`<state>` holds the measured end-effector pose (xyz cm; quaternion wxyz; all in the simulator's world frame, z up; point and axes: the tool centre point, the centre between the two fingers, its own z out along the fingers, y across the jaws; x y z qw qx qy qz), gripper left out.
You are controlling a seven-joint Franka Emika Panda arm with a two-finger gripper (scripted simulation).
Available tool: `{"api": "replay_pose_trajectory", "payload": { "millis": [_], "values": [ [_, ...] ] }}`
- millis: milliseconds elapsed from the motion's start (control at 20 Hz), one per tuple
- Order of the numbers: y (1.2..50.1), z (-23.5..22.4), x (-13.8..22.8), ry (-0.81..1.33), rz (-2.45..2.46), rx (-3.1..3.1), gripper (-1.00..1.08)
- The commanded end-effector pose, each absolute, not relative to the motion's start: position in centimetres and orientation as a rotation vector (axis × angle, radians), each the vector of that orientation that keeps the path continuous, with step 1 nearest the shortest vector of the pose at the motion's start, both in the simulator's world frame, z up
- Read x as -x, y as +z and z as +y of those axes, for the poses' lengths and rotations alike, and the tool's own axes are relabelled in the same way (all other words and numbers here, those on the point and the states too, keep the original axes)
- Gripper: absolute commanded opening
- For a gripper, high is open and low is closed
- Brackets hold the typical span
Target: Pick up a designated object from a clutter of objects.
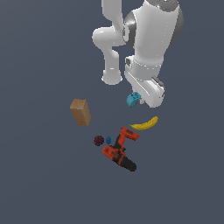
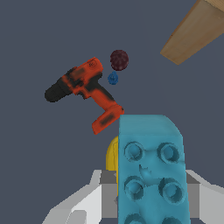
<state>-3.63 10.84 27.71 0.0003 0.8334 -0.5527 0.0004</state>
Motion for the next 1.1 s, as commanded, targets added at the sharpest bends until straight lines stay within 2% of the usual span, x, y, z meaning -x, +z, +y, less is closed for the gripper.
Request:
{"api": "replay_pose_trajectory", "payload": {
  "millis": [0,550,1050],
  "values": [
    [30.4,11.1,4.3,0.002,-1.736,-2.618,-1.0],
    [39.2,12.0,6.3,0.001,-1.736,-2.618,-1.0],
    [41.8,12.3,6.7,0.0,-1.736,-2.618,-1.0]
  ]
}}
